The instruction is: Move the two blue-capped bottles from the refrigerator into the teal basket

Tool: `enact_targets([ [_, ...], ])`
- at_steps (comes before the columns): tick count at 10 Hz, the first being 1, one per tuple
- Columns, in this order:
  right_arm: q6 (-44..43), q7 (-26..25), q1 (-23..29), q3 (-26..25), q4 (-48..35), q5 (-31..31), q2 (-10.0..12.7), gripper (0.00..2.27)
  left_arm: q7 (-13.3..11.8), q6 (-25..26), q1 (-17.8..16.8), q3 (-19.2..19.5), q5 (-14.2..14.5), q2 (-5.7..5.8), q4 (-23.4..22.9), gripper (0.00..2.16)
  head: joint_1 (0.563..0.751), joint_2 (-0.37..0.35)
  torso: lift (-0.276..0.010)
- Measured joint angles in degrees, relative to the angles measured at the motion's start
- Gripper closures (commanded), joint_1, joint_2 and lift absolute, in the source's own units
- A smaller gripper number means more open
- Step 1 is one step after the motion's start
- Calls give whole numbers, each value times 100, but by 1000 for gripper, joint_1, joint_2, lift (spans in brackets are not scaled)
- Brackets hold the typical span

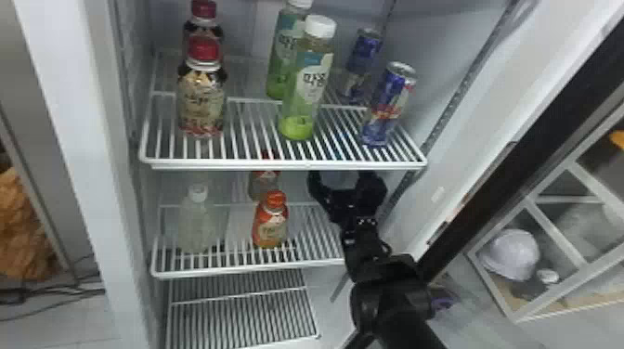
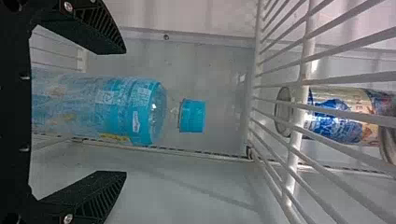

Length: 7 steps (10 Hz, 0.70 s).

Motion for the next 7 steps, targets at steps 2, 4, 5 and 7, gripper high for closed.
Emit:
enact_targets([
  [2,162,-3,-111,-1,60,87,-27,104,-1,0,-26,-27,22,3,38,1193,695,-350,-136],
  [4,274,-35,-169,-1,84,133,-32,147,-1,0,-45,-41,33,3,60,1193,695,-350,-136],
  [5,319,-58,-188,-1,89,164,-36,188,-1,0,-51,-43,36,3,72,1193,695,-350,-136],
  [7,394,-113,-259,-1,129,220,-59,329,-6,0,-62,-62,46,13,92,1193,695,-350,-136],
])
